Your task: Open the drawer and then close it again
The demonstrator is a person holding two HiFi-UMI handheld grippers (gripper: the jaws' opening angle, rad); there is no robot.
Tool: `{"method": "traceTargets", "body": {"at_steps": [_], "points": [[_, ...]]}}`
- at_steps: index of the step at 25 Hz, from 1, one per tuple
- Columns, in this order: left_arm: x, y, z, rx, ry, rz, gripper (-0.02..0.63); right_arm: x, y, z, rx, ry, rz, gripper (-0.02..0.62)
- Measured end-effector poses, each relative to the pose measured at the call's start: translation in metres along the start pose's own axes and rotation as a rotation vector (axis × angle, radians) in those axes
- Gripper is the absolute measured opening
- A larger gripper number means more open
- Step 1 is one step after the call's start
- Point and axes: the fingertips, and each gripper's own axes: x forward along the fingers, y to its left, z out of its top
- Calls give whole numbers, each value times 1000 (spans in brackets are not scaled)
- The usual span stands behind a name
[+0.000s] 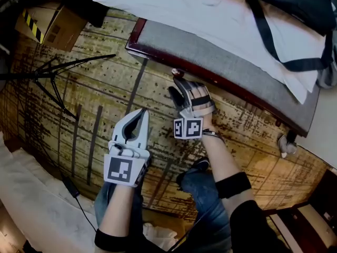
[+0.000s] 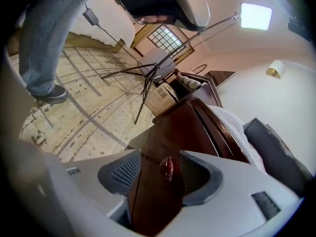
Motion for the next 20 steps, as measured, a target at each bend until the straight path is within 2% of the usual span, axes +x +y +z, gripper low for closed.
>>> {"method": "traceTargets", "body": {"at_steps": [12,14,20], "points": [[8,5,-19,1,13,-27,3,19,-1,-14,-15,47,-94,235],[8,6,-23,9,9,-31,3,22,0,-13,-27,41,-112,221],[12,6,-28,20,10,-51,3,24,-7,-16,-31,37,-200,128]]}}
